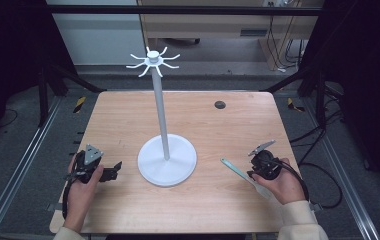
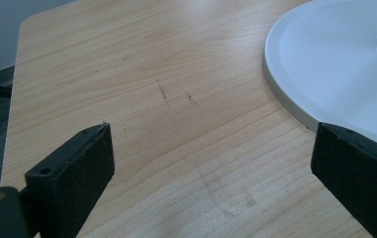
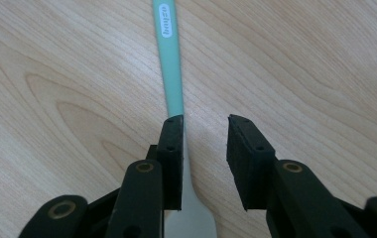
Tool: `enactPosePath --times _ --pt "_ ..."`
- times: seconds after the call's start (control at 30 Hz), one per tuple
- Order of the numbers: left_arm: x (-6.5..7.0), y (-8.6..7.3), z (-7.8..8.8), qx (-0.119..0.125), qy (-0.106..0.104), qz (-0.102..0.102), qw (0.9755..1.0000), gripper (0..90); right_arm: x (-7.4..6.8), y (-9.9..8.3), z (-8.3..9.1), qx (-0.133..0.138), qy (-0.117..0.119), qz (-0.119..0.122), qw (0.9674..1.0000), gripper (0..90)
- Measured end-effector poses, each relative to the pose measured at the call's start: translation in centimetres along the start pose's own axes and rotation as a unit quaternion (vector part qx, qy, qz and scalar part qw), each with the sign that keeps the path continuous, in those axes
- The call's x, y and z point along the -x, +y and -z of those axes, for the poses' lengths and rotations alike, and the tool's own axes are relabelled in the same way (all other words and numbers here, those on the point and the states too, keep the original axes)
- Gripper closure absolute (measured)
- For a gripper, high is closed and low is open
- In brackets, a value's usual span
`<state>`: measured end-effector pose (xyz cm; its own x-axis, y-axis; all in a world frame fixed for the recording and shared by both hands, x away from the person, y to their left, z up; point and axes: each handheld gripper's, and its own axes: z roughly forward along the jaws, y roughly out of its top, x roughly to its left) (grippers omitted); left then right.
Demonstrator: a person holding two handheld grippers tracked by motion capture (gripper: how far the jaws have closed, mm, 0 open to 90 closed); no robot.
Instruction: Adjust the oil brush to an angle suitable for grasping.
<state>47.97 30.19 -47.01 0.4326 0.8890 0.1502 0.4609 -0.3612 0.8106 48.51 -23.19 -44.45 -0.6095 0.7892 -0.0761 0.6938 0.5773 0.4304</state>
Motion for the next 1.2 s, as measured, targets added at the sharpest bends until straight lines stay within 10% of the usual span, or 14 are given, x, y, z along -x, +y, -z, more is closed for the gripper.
enactPosePath --times 1.2 --pt "0.0 0.0 0.0 -0.007 0.005 -0.006 0.9999 2.9 -1.2 1.2 -2.4 -0.075 0.012 0.063 0.9951 71.8"
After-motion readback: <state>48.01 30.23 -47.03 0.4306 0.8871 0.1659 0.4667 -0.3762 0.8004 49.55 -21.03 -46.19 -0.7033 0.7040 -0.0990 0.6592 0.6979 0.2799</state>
